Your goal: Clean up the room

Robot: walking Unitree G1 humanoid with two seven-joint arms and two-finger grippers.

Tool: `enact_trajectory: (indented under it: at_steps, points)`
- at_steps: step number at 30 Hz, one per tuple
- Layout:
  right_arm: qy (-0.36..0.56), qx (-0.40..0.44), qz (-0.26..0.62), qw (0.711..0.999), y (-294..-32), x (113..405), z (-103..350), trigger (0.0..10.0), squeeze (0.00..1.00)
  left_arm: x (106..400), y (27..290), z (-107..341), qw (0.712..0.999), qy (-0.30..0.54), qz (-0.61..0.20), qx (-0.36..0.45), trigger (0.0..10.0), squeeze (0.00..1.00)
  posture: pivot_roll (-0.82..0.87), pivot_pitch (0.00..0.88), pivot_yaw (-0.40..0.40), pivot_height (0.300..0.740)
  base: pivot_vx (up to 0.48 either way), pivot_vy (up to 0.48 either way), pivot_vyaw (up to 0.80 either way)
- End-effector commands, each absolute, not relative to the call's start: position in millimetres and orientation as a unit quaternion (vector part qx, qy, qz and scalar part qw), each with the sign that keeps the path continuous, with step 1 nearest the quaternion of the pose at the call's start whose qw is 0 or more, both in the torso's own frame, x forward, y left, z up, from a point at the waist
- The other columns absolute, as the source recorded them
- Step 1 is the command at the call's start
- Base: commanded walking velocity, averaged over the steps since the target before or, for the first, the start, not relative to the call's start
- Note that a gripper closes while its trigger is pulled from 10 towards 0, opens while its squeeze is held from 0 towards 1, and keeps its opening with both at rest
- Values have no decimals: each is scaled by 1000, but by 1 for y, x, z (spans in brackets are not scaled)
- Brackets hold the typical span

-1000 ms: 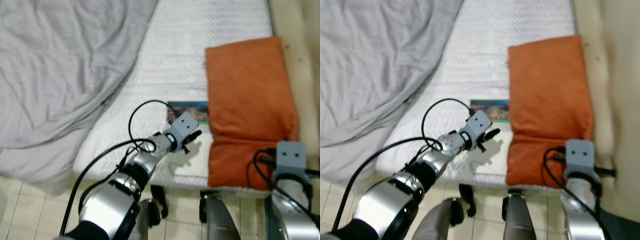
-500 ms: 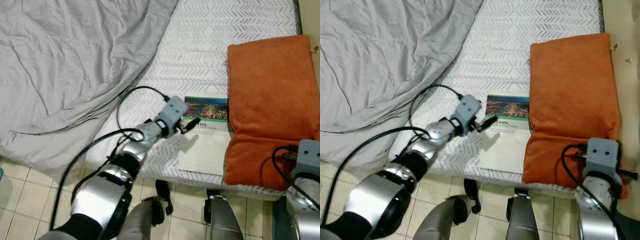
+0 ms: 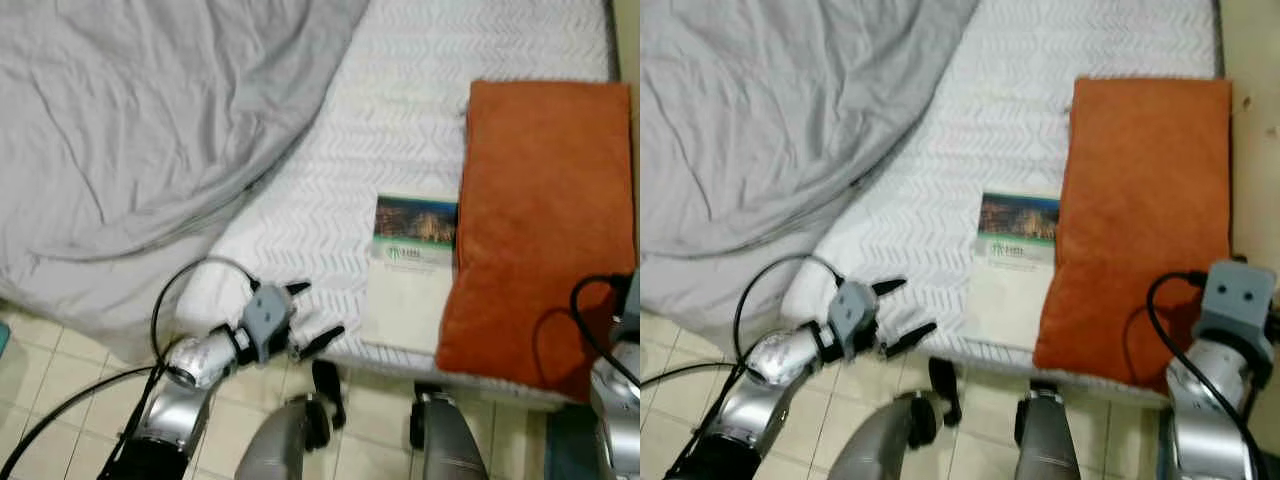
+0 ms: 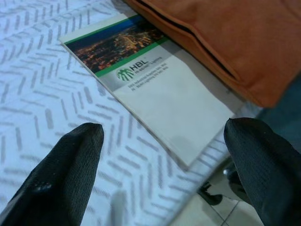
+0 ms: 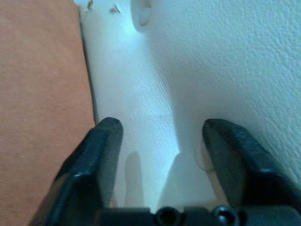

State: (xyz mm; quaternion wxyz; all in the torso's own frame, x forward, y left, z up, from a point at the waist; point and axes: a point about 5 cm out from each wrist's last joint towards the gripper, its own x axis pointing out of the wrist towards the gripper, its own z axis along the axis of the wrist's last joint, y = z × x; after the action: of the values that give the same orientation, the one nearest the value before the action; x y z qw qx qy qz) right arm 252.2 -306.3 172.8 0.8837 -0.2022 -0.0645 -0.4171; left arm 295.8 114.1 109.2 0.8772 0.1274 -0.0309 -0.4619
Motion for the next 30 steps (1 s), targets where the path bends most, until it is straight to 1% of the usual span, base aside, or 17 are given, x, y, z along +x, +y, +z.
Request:
enact_trajectory:
  at_steps: [1, 6, 7, 9, 11, 12, 14, 16, 17, 19, 20, 21, 22, 24, 25, 28, 30]
  points:
    - [-47, -202, -447, 870, -319, 241, 164, 10000, 1000, 289, 119, 104, 874, -13, -470, 124, 10000, 1000, -146, 578, 166, 740, 0, 0, 0]
    - [-73, -224, -424, 874, -311, 242, 174, 10000, 1000, 266, 128, 107, 892, 8, -441, 98, 10000, 1000, -132, 544, 152, 740, 0, 0, 0]
    - [-83, -229, -406, 881, -306, 241, 179, 10000, 1000, 259, 131, 105, 904, 17, -418, 83, 10000, 1000, -131, 508, 142, 740, 0, 0, 0]
    - [-90, -220, -361, 902, -289, 236, 181, 10000, 1000, 246, 139, 103, 933, 34, -356, 41, 10000, 1000, -139, 458, 126, 740, 0, 0, 0]
    - [-62, -172, -291, 939, -259, 225, 162, 10000, 1000, 239, 146, 100, 957, 39, -286, 23, 10000, 1000, -142, 377, 101, 740, 0, 0, 0]
    - [-62, -172, -291, 939, -259, 225, 162, 10000, 1000, 239, 146, 100, 957, 39, -286, 23, 10000, 1000, -142, 377, 101, 740, 0, 0, 0]
    - [-35, -136, -260, 955, -243, 215, 146, 10000, 1000, 241, 149, 100, 967, 38, -252, 23, 10000, 1000, -137, 311, 87, 740, 0, 0, 0]
    - [-23, -124, -251, 960, -238, 211, 139, 10000, 1000, 243, 149, 98, 970, 38, -241, 24, 10000, 1000, -134, 288, 84, 740, 0, 0, 0]
    - [-1, -114, -231, 966, -234, 202, 122, 10000, 1000, 246, 150, 96, 973, 37, -227, 31, 10000, 1000, -119, 190, 72, 740, 0, 0, 0]
    - [8, -111, -225, 968, -234, 198, 118, 10000, 1000, 246, 150, 97, 973, 39, -224, 37, 10000, 1000, -118, 174, 70, 740, 0, 0, 0]
    - [20, -113, -216, 970, -239, 195, 111, 10000, 1000, 245, 150, 94, 973, 47, -221, 47, 10000, 1000, -115, 108, 70, 740, 0, 0, 0]
    - [20, -113, -216, 970, -239, 195, 111, 10000, 1000, 245, 150, 94, 973, 47, -221, 47, 10000, 1000, -115, 108, 70, 740, 0, 0, 0]
    - [33, -121, -214, 969, -244, 194, 103, 10000, 1000, 244, 152, 86, 973, 56, -217, 56, 10000, 1000, -118, 62, 70, 740, 0, 0, 0]
    - [45, -121, -213, 969, -247, 193, 97, 10000, 1000, 241, 153, 80, 974, 65, -210, 60, 10000, 1000, -117, 35, 69, 740, 0, 0, 0]
    - [48, -119, -213, 969, -248, 193, 95, 10000, 0, 239, 153, 75, 975, 72, -204, 53, 10000, 1000, -116, 14, 68, 740, 0, 0, 0]
    - [46, -105, -214, 970, -248, 190, 93, 10000, 0, 234, 152, 68, 977, 80, -193, 42, 10000, 1000, -122, 0, 68, 740, 0, 0, 0]
    - [39, -70, -213, 974, -246, 187, 88, 10000, 0, 236, 145, 65, 982, 75, -173, 21, 10000, 1000, -119, 0, 66, 740, 0, 0, 0]
